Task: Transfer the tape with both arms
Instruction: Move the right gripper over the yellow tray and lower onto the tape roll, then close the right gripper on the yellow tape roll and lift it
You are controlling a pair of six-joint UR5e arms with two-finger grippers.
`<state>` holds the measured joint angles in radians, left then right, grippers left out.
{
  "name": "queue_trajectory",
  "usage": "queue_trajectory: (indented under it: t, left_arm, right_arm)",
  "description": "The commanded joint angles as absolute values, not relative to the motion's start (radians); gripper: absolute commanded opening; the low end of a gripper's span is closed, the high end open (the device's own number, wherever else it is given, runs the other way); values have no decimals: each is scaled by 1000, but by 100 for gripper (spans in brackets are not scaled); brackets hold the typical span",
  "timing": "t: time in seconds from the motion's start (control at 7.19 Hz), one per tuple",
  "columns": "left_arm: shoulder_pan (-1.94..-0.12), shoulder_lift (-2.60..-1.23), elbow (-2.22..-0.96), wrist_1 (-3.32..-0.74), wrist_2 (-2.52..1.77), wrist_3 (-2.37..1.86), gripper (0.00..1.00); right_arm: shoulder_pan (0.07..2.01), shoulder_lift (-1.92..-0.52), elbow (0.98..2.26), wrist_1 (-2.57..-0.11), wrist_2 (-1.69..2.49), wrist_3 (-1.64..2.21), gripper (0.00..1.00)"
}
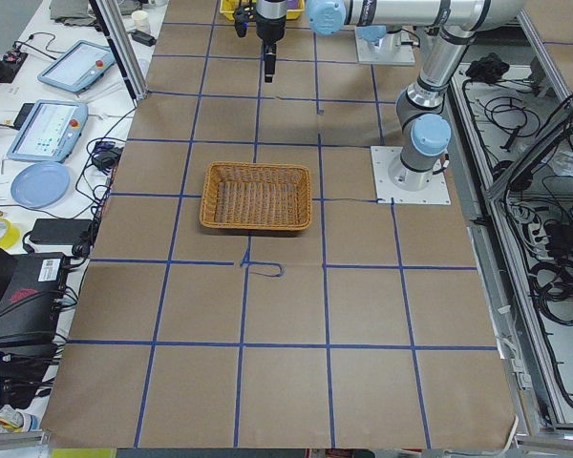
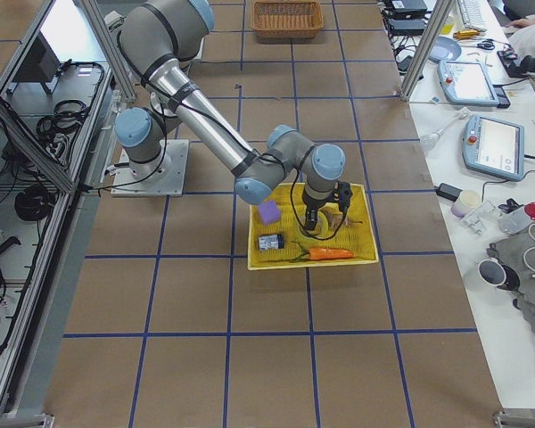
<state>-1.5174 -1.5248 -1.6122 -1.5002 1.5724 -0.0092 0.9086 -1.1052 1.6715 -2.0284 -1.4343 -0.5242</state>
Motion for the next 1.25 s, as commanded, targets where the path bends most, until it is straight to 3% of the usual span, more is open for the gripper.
queue_trajectory:
  t: [0.0,0.14,0.28,0.56,0.83,1.11]
  left_arm:
    - [-1517,-1525,-1612,-1500,1572,-9,100]
    - [-1517,-1525,-1612,-1500,1572,-9,100]
    - [-1517,-1525,-1612,-1500,1572,-9,100]
    - [-1517,-1525,-1612,-1500,1572,-9,100]
    - [-1517,-1525,-1612,-1500,1572,-9,100]
    - [-1516,-1526,-1614,-1500,1572,-17,100]
  right_arm:
    - [908,-1095,1675,-2028,-1417,-528,32]
    - [908,-1101,1668,-2026,-1433,-534,7]
    - [908,-1111,1666,-2016,-1433,-537,0]
    - [914,-1161,1663,-1987,-1453,-537,0]
    - [974,-1299,1661,-1869,-1454,-519,0]
    - [1185,-1362,1663,-1844,-1511,-290,0]
